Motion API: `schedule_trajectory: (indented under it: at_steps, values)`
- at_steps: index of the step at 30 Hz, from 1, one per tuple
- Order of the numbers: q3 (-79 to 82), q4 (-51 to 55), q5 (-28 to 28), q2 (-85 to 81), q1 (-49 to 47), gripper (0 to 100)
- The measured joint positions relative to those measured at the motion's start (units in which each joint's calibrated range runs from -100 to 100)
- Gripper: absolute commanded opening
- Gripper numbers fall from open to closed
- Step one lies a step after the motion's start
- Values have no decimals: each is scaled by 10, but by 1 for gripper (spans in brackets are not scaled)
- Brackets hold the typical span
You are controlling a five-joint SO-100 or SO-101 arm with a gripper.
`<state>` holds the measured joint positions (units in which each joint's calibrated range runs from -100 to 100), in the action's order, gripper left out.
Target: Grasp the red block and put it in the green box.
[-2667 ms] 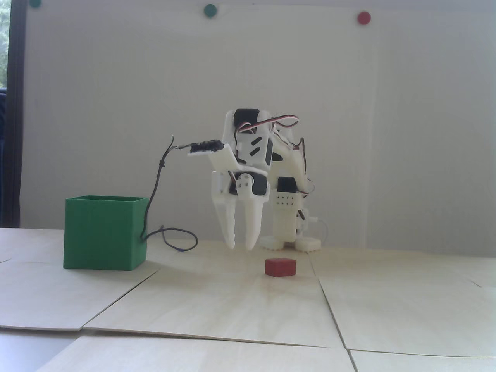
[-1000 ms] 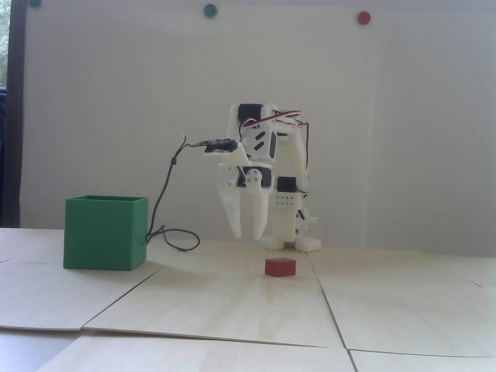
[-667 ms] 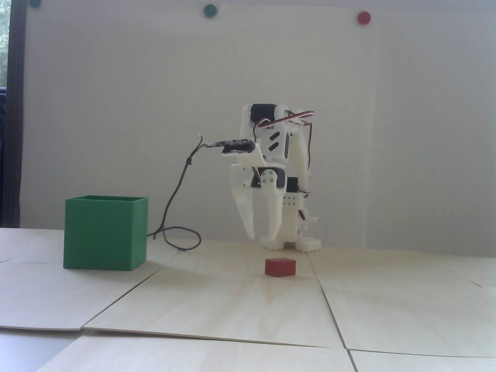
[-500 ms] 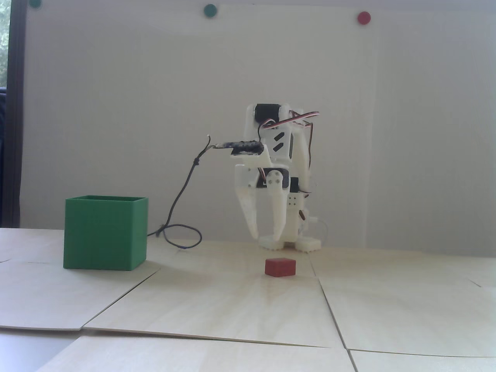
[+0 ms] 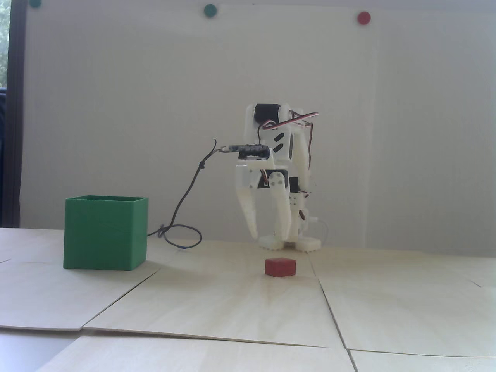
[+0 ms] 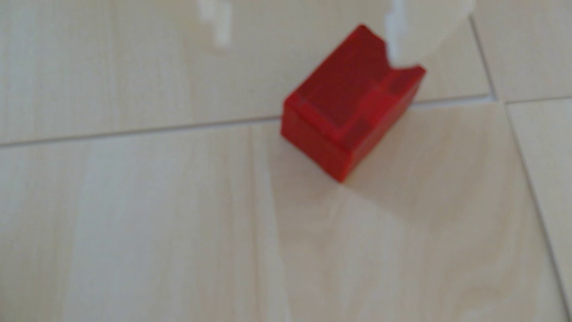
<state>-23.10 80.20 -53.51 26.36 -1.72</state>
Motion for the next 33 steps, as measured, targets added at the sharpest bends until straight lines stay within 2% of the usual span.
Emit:
schedule_trajectory:
  at_steps: [15, 33]
  values:
    - [0, 0, -134, 0, 0, 25]
    - [0, 0, -146, 0, -2, 25]
